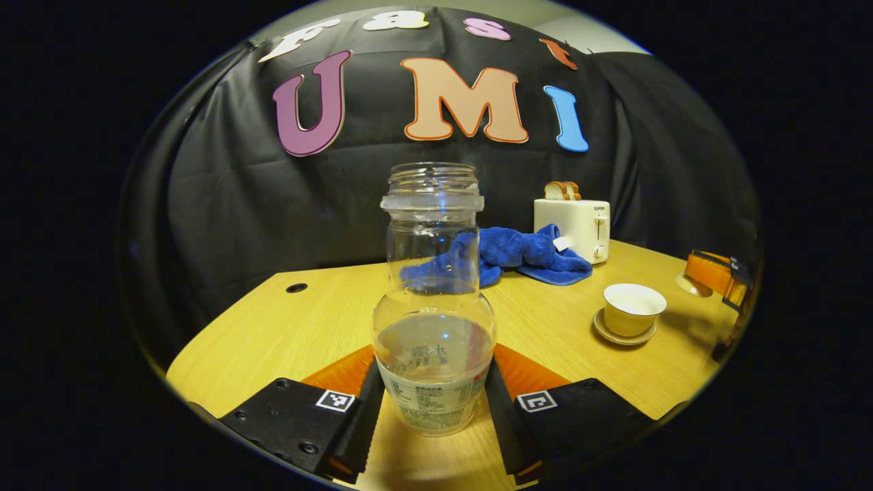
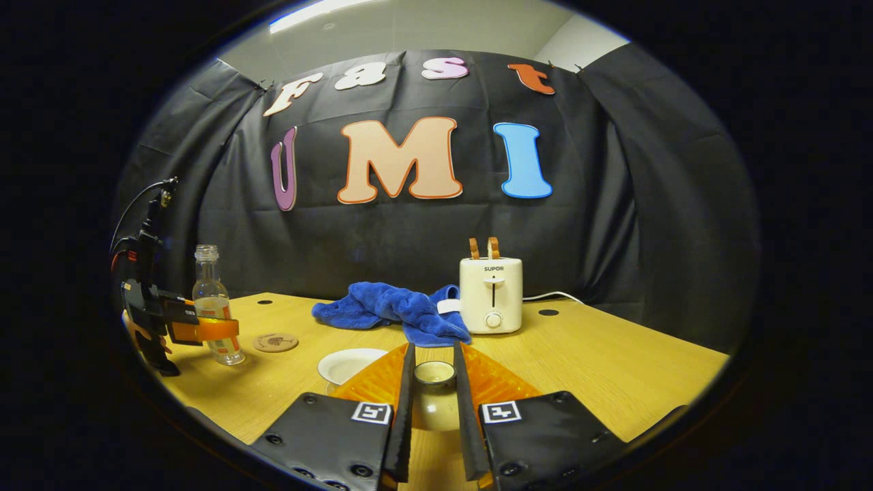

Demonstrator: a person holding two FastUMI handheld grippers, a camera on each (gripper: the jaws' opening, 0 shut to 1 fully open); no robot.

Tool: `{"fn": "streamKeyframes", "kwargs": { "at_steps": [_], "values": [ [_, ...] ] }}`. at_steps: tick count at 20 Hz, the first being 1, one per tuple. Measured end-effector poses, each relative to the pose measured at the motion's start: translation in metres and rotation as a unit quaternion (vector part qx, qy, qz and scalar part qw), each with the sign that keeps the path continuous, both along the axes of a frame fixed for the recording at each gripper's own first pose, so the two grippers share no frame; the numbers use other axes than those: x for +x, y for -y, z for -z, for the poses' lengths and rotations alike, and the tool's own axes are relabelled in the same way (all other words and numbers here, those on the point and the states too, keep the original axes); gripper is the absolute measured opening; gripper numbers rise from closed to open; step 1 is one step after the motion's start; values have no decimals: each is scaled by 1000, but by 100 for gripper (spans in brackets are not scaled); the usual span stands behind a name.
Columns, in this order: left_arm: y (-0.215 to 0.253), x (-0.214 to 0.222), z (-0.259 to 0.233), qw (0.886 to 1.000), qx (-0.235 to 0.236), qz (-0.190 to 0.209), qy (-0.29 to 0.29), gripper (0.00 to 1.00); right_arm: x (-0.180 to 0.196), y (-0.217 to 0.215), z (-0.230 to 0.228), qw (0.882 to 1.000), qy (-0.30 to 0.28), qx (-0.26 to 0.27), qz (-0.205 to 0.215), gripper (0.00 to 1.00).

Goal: Open the teacup lid with one hand, grasp the water bottle and pour water into the teacup with the other hand; after pouring, place the water bottle on the coaster and then close the teacup lid.

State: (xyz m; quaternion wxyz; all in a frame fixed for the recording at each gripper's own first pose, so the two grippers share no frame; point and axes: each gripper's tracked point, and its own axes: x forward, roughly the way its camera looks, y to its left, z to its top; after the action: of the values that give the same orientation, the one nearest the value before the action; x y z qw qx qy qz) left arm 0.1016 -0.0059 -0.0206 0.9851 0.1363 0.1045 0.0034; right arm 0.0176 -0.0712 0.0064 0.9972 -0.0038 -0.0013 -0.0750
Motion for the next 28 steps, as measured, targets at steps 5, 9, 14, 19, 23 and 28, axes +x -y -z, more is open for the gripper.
{"fn": "streamKeyframes", "kwargs": {
  "at_steps": [5, 9, 14, 19, 23, 28],
  "values": [
    [9, 17, -31, 994, 105, 1, 24, 69, 0, 13, 0, 1000, 1, 0, 14, 34],
    [29, 36, -64, 968, 243, 11, 62, 68, -3, 19, -1, 1000, 1, 0, 16, 34],
    [61, 47, -47, 928, 365, 44, 65, 67, -4, 34, -3, 999, 3, 0, 32, 34],
    [72, 56, -13, 882, 464, 76, 34, 67, -6, 50, -3, 999, 4, 0, 49, 34],
    [72, 66, -10, 839, 536, 83, 27, 67, -7, 54, -3, 999, 4, -1, 54, 34],
    [78, 70, -15, 800, 593, 88, 25, 67, -7, 55, -3, 998, 4, -1, 55, 34]
  ]
}}
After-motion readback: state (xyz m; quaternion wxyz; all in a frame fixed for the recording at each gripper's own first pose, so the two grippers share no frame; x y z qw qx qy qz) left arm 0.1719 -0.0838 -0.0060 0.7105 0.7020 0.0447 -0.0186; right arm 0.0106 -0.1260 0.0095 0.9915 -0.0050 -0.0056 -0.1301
